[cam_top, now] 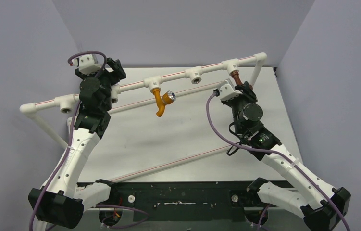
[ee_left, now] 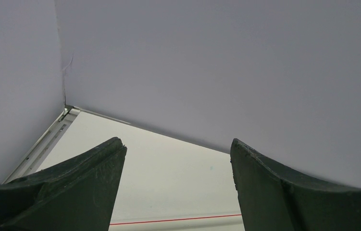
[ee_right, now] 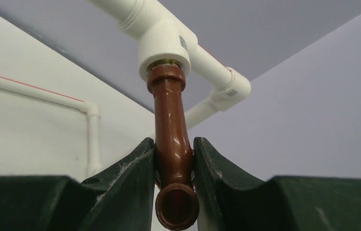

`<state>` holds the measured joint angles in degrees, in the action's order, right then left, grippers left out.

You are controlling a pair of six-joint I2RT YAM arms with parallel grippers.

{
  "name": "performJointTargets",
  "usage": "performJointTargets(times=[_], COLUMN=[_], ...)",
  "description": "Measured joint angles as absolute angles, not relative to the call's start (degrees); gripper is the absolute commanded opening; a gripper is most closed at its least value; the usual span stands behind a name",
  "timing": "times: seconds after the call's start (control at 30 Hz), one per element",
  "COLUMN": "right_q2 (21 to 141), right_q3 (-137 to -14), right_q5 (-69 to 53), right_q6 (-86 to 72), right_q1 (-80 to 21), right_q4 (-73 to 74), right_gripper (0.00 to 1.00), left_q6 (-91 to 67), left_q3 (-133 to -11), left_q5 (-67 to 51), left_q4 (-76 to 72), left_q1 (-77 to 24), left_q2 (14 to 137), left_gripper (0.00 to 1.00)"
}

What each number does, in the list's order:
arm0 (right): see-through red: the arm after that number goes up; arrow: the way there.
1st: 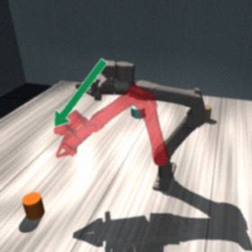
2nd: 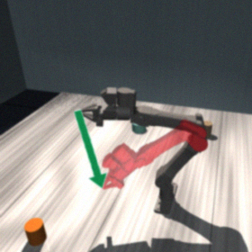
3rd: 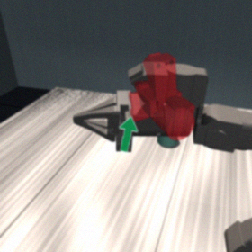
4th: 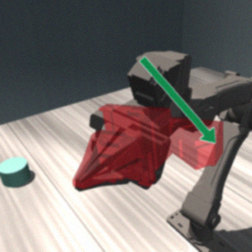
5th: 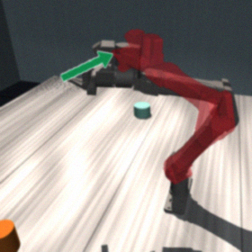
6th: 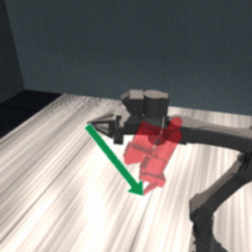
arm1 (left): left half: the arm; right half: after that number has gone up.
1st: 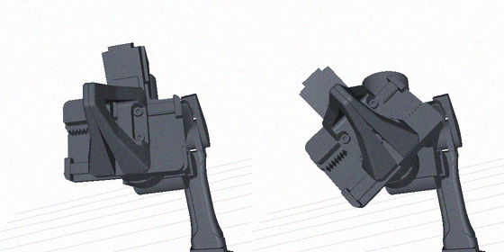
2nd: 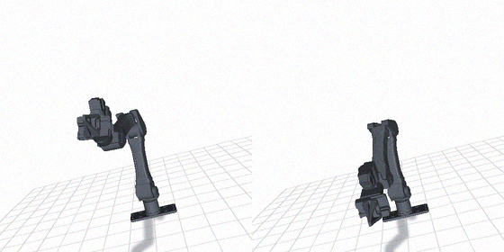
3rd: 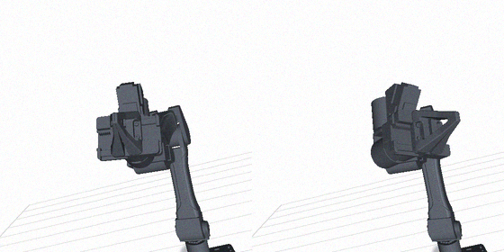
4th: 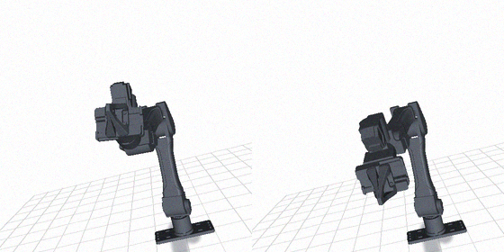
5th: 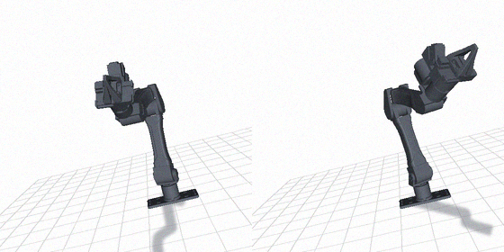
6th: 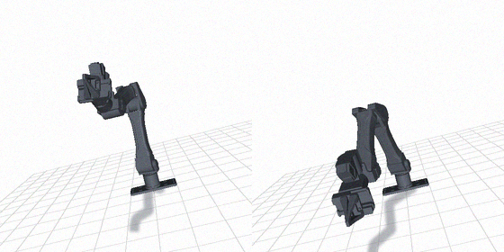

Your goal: Install the water faucets

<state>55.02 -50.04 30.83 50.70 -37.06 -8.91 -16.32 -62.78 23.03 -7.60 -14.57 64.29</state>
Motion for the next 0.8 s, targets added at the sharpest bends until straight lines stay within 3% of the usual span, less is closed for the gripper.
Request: performJointTargets(times=[0.8], right_q2=[52.42], right_q3=[-55.72], right_q5=[18.2], right_q6=[-18.74], right_q1=[-27.03], right_q4=[4.91], right_gripper=[0.0], left_q6=[-16.32], left_q3=[-62.78], left_q5=[22.92], left_q4=[-7.77], left_q1=[-14.55], left_q2=[64.16], left_gripper=[0.78])
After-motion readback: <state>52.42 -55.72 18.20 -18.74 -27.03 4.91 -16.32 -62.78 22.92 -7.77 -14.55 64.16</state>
